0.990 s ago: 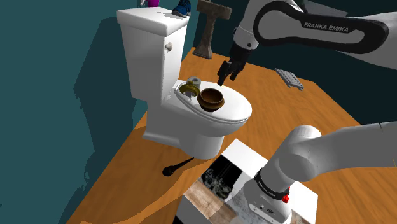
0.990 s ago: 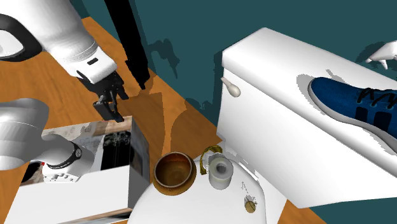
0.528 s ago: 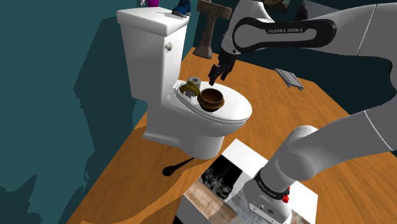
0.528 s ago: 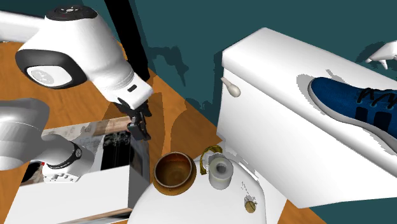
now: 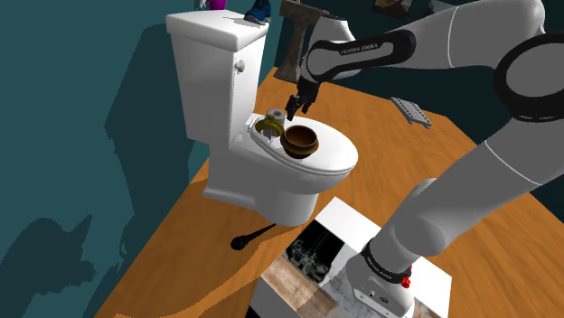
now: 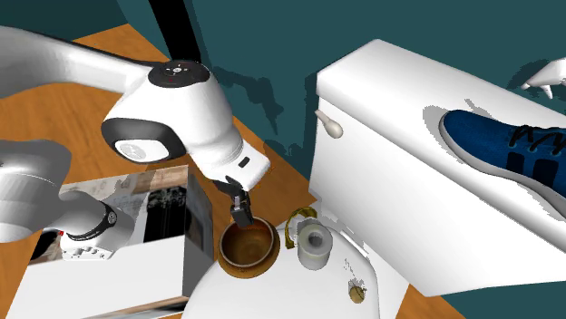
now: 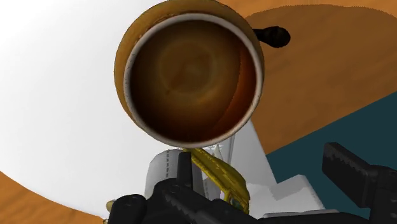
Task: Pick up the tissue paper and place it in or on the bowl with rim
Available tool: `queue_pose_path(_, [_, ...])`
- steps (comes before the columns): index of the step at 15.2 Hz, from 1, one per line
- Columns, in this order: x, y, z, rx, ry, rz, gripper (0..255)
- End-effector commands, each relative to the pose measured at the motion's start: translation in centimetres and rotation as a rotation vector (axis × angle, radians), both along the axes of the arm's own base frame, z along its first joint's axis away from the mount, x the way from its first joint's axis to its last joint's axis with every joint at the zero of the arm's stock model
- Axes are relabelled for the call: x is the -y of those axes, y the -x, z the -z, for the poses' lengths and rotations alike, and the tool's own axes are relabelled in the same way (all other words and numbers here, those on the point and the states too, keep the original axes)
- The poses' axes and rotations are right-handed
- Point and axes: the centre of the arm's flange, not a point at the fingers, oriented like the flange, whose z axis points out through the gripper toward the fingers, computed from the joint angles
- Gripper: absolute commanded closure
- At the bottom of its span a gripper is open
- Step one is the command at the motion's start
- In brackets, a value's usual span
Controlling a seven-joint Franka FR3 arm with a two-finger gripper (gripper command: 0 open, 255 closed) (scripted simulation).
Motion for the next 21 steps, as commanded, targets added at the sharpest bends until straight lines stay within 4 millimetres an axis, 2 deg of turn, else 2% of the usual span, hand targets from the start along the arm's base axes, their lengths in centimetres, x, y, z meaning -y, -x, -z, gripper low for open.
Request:
queue_pose_path(1, [1.2, -1.7, 1.3, 0.001, 0.008, -0.009, 0])
queue_pose_path(11, [7.7, -11.1, 7.4, 0.003, 0.044, -0.046, 0])
queue_pose_path(12, [7.7, -11.1, 7.5, 0.003, 0.044, -0.047, 0])
queue_pose_path(19, [8.3, -11.7, 11.4, 0.003, 0.044, -0.047, 0])
queue_pose_path(21, [8.3, -11.7, 11.4, 0.003, 0.044, -0.047, 0])
